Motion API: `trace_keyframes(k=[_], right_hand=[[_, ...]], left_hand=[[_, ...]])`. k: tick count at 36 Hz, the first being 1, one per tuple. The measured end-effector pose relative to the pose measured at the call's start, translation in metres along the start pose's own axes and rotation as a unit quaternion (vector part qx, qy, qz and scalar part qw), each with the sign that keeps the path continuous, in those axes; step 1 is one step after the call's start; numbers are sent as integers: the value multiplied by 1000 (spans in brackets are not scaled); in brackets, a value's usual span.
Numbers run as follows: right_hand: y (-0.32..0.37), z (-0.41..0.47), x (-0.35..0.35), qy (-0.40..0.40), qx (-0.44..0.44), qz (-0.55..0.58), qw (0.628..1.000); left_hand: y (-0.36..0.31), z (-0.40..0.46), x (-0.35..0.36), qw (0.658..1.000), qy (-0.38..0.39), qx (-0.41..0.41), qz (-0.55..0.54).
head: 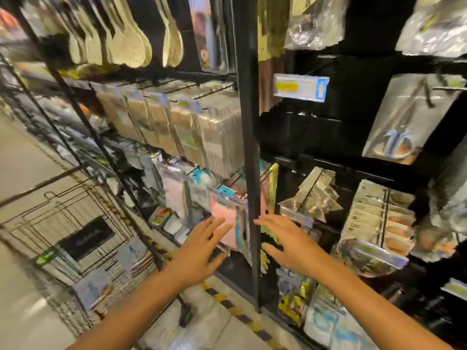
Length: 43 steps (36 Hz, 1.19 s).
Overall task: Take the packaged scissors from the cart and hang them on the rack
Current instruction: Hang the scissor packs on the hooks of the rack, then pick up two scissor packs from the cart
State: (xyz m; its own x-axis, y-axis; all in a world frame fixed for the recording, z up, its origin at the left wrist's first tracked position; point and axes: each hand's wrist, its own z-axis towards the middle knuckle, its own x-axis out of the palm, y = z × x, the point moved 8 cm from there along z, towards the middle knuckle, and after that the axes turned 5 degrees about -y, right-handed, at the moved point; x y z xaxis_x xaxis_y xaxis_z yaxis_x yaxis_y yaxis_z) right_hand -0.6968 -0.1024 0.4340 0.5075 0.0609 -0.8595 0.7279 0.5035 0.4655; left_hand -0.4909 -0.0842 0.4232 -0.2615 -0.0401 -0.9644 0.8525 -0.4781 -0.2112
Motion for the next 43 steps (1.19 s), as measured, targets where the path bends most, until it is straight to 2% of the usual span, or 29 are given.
trace_keyframes(k=[9,15,22,31,39,43], right_hand=[[68,52,117,148,-19,4,989],[137,109,205,224,-54,7,973],[217,170,321,301,-86,25,949],[276,219,402,349,-102,12,931],[265,254,447,384,-102,3,918],[254,281,471,400,-110,-8,910]], left_hand=[[121,-117,12,985,-15,-170,-30],[221,-191,16,952,-18,-292,-89],[329,-290,30,916,-13,-393,-75],[394,-335,43,895,-31,-432,-110],[431,-331,63,882,-27,-455,-119],[446,-316,80,874,0,-466,-139]])
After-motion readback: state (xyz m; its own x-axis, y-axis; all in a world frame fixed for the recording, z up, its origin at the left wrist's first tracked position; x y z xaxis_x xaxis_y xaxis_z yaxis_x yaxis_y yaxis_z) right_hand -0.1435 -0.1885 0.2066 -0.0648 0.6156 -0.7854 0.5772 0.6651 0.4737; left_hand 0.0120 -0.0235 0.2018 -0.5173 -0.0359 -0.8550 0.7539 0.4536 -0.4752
